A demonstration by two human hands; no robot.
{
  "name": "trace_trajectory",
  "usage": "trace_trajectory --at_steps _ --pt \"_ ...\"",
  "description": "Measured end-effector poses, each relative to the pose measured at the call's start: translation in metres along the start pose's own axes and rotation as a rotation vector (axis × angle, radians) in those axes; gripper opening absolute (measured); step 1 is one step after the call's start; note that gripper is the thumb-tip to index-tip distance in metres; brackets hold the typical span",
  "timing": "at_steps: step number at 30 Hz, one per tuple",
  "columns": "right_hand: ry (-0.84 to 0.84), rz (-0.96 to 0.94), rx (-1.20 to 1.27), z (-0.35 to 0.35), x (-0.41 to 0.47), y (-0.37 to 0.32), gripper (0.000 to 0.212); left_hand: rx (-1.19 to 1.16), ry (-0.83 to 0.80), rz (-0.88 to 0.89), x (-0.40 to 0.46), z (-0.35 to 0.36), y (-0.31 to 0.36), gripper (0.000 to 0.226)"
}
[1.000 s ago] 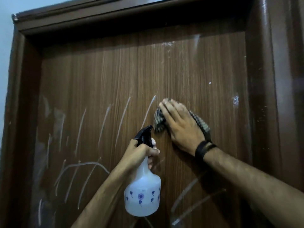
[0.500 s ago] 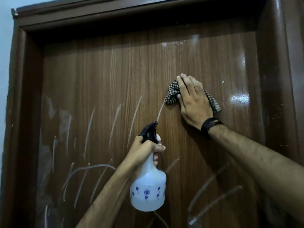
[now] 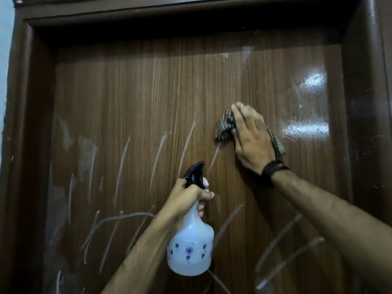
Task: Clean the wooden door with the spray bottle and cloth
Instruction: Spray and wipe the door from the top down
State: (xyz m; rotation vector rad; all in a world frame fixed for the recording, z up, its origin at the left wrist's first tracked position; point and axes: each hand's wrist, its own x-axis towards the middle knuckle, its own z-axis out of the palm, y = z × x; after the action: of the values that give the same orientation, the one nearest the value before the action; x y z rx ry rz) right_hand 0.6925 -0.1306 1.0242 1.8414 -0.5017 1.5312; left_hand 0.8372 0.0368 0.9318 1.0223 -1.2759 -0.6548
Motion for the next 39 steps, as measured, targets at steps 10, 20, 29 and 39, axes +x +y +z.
trace_trajectory --at_steps 10,20,29,39 --pt "-0.133 -0.266 -0.054 0.019 -0.056 -0.045 0.07 -0.032 0.002 0.033 0.001 -0.013 0.0 0.019" --pt "-0.03 -0.104 -0.018 0.024 0.019 -0.037 0.062 -0.021 0.034 0.004 -0.002 -0.027 0.002 0.024" --pt "0.004 -0.177 -0.047 0.033 0.009 -0.059 0.065 -0.052 0.076 -0.017 -0.005 -0.045 0.0 0.025" --pt "-0.055 -0.212 -0.001 0.034 0.021 -0.064 0.066 -0.02 0.085 -0.043 -0.008 -0.055 -0.001 0.026"
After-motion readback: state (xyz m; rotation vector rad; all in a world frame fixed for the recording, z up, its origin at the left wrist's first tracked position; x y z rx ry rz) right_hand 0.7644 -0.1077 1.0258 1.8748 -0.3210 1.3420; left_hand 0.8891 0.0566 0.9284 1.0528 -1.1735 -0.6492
